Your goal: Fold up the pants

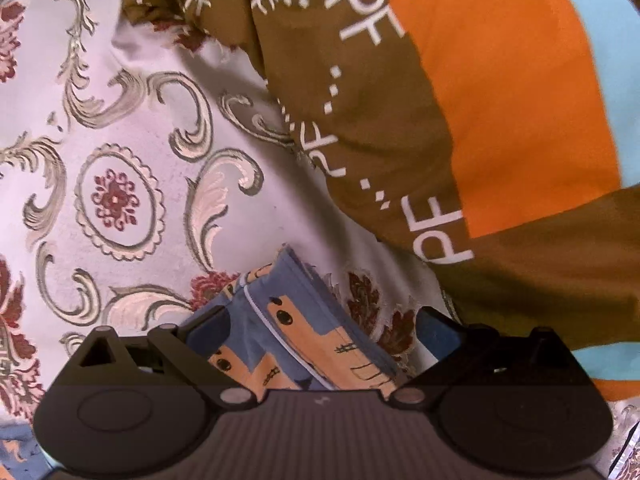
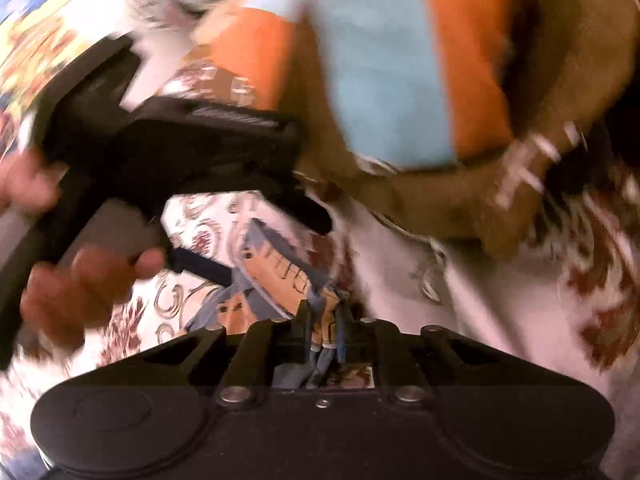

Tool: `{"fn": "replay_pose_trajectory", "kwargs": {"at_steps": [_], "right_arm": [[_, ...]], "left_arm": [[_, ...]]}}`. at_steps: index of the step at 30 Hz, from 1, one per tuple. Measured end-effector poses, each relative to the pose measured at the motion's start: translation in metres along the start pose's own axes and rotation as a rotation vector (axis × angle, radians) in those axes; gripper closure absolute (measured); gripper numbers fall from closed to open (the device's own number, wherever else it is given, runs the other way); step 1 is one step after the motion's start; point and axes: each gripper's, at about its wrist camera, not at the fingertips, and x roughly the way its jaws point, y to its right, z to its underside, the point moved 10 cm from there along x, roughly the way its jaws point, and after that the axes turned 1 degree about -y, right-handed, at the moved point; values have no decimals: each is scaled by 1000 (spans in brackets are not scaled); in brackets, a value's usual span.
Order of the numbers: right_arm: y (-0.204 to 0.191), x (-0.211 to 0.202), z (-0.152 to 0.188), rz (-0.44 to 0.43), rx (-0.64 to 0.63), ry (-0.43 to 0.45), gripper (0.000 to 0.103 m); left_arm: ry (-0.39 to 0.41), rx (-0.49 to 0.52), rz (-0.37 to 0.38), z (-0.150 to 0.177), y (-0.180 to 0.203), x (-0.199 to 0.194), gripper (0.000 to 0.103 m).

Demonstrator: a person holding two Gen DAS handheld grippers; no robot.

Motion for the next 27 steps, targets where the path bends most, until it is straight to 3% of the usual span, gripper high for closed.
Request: {"fn": "replay_pose_trajectory", "kwargs": {"at_steps": [4, 7, 14, 19, 23, 25, 27], "right_arm": [[-33, -10, 1, -5, -218, 64, 91], [-46, -14, 4, -10, -312, 85, 91], [-59, -18, 11, -23, -395, 77, 91], [-62, -18, 15, -39, -426, 69, 91], [-66, -21, 16, -49, -448, 69, 91], [-67, -22, 17, -53, -454, 68, 91], [-68, -23, 17, -56, -462, 70, 91]], "left_arm": [[-22, 20, -72, -5, 0, -17, 2], [-48, 53, -123, -10, 5, -23, 3], [-170, 102, -216, -15, 33, -3, 8], [-241, 142, -331, -13, 44, 14, 27], [-237, 147, -395, -16, 44, 12, 46], [-229, 142, -399, -15, 45, 9, 58], [-218, 134, -395, -15, 38, 5, 77]]}}
